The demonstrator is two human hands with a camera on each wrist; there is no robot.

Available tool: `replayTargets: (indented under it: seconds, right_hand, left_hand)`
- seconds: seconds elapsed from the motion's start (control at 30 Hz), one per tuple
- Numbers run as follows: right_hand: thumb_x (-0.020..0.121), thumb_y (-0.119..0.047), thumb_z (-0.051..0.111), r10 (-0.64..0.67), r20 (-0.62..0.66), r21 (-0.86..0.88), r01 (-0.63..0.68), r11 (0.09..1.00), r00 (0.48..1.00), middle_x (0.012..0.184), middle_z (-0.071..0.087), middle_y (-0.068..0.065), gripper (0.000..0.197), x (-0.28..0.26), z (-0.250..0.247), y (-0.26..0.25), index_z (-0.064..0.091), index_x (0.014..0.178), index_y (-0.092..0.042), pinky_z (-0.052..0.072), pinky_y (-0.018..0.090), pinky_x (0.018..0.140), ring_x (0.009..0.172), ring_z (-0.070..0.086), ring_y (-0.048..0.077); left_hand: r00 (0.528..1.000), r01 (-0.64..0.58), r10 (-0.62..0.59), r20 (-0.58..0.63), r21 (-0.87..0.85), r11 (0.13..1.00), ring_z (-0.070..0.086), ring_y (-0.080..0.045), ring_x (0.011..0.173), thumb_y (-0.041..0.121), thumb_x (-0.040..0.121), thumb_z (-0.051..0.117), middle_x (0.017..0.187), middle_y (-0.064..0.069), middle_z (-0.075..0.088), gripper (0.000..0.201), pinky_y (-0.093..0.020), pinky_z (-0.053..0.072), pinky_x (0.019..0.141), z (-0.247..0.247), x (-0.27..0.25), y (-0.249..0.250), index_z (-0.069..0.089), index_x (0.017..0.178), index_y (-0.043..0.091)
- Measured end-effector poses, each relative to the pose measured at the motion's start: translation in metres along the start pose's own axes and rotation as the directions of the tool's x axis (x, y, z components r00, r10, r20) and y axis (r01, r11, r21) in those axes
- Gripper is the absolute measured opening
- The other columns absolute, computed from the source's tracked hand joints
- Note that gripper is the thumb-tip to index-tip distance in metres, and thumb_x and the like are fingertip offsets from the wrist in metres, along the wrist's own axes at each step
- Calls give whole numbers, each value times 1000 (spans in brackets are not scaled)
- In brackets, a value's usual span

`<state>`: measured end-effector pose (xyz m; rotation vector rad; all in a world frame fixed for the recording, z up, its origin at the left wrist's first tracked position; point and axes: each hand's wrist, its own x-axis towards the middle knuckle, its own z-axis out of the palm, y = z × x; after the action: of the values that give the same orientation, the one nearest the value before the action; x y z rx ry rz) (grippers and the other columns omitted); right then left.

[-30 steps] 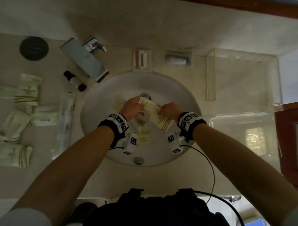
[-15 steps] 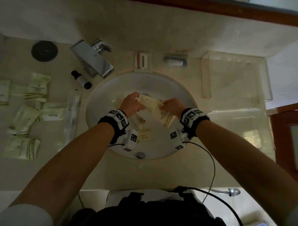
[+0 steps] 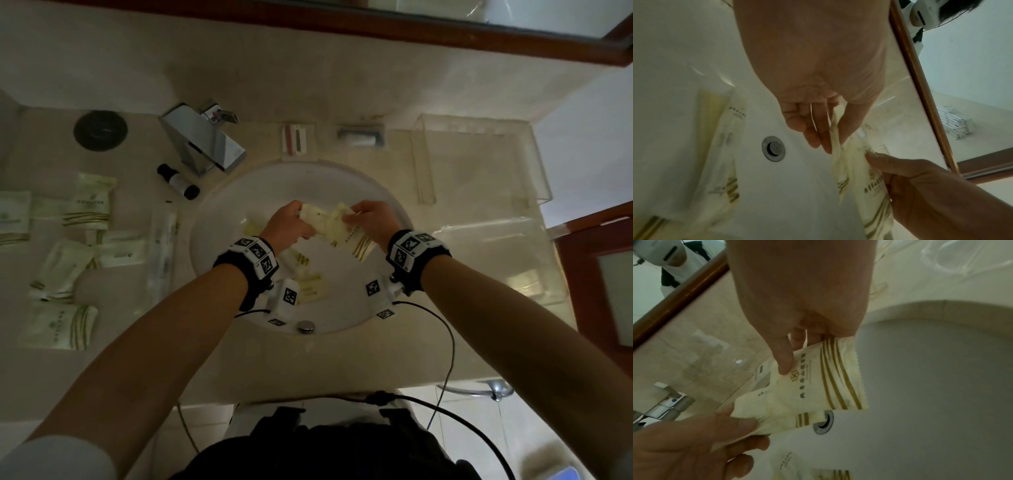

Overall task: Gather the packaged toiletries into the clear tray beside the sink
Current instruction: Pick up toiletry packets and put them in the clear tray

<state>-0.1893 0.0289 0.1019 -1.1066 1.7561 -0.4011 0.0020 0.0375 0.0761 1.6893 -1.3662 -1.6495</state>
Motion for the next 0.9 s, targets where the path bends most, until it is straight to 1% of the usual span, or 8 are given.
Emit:
replayTargets:
  seconds: [0.2,0.33,0.47,0.57,0.67,0.77,0.8,0.9]
  right_hand:
    - [83,-18,73,-30,-18,32,30,999,999,75,64,1,9,-18,1,-4,65,83,-15,50,27,63,69,62,18]
    - [83,-20,73,-42,-9,26,42,999,999,76,63,1,12,-30,-4,-6,66,92,-15,48,28,67,75,61,20]
    - [83,-22,73,-30,-37,-31,28,999,999,76,59,-7,18,-39,-16,-2,67,98,-16,41,20,59,70,57,9]
    - [79,-20,74,8,-3,-55,-8,998,1000,85,65,-1,19,-38,-29,3,69,97,-15,46,26,73,85,60,16]
    - [78,-18,75,54,11,-81,-53,995,998,92,67,9,24,-39,-45,8,71,99,-7,47,30,72,85,61,21]
    - [76,-19,76,32,-36,-44,-33,998,999,88,69,13,22,-42,-61,14,73,89,-1,50,34,72,84,64,25]
    - [77,-19,77,22,-46,-37,-24,999,999,88,69,13,23,-42,-67,17,72,90,0,51,34,73,85,65,26]
    - [78,-17,76,9,-45,-14,-10,1000,999,96,70,18,24,-44,-82,24,70,93,1,55,40,83,91,67,31]
  left_hand:
    - [998,-34,35,52,-15,999,61,-15,75,21,81,73,98,-3,66,35,-25,41,57,10,-10,12,57,110,11]
    - [998,-49,48,46,20,999,59,-11,69,14,81,73,96,-4,65,34,-16,41,51,16,-16,14,57,110,8]
    - [998,-63,62,4,22,998,59,-12,69,8,81,70,91,-5,65,29,-15,40,50,23,-20,18,60,108,6]
    - [998,-59,58,-30,-9,998,60,-18,74,6,80,68,91,-7,66,23,-22,41,53,28,-22,22,60,102,6]
    - [997,-55,54,-59,-16,998,60,-20,75,4,80,67,89,-8,65,22,-24,41,54,37,-25,29,60,100,4]
    - [995,-61,60,-78,-13,998,54,-15,68,3,79,66,82,-4,60,14,-24,39,53,51,-28,38,56,85,11]
    - [994,-62,61,-91,-13,998,52,-14,68,2,79,65,82,-2,59,15,-24,39,53,58,-30,41,56,86,12]
    - [990,-67,65,-121,-13,998,52,-10,69,1,81,64,89,-3,59,28,-21,39,53,77,-34,51,61,107,9]
